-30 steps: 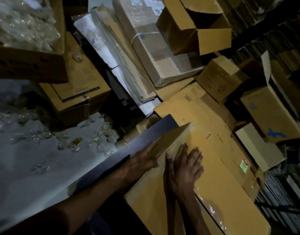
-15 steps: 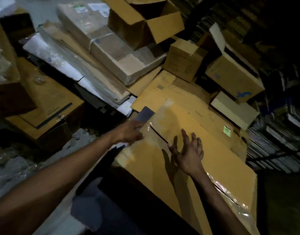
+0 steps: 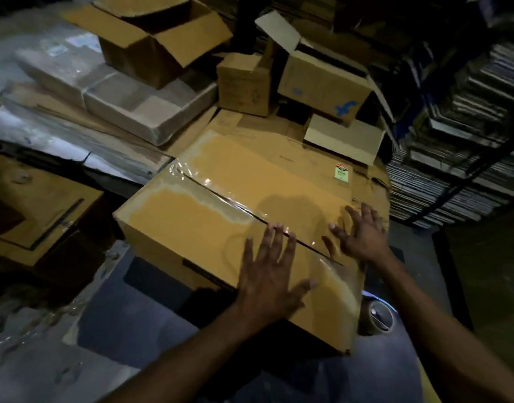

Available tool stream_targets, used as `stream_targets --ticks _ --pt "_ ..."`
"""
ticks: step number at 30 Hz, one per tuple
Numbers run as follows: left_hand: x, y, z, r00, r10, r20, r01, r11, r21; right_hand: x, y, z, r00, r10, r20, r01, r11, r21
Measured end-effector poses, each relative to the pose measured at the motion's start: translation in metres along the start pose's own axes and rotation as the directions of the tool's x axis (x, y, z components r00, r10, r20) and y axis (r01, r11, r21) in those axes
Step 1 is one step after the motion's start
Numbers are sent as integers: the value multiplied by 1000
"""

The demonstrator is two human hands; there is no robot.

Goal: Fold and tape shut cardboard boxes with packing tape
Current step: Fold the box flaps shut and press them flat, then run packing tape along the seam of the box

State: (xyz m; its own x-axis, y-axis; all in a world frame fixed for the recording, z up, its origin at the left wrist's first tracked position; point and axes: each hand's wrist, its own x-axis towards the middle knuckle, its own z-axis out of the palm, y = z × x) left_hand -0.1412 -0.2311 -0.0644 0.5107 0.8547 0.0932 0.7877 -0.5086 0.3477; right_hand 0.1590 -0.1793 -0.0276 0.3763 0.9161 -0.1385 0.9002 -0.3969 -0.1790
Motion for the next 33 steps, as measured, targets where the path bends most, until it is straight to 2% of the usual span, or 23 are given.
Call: stream_targets --ticks 4,6,8,11,13,18,23,25,27,30,32,33 --pt "-41 74 46 998 -9 -60 7 999 -36 57 32 -12 994 -40 101 37 999 39" --pt "-56 92 61 998 -49 -48 47 998 -34 75 45 -3 983 -102 151 95 994 53" --pt "-64 97 71 999 -19 -51 19 1000 4 79 54 8 972 -181 150 167 981 100" --pt "-68 80 72 997 -4 -73 10 997 82 60 61 24 980 -181 77 168 975 146" --pt "-72 60 61 995 -41 -93 46 998 43 41 65 25 987 -153 39 142 970 197" --pt "-69 -37 24 997 -49 -58 50 999 14 -40 69 39 992 -127 -6 122 934 335" --pt "-47 -90 -10 998 -35 -48 42 988 151 -94 64 54 999 -40 -35 48 955 292" --pt "-42 -70 -13 998 -50 -25 54 982 179 -103 71 58 993 -98 -70 115 944 309" --pt "-41 -27 1 999 27 38 -34 980 195 -116 80 56 983 -131 -129 175 878 445" --pt "-47 31 38 992 99 75 -114 968 224 -124 110 62 985 -21 -169 120 790 601" --pt "-52 39 57 994 95 53 -107 944 313 -110 148 84 992 35 -125 36 849 527" --pt "-51 37 60 995 83 46 -94 942 323 -98 171 101 998 47 -48 -20 892 452"
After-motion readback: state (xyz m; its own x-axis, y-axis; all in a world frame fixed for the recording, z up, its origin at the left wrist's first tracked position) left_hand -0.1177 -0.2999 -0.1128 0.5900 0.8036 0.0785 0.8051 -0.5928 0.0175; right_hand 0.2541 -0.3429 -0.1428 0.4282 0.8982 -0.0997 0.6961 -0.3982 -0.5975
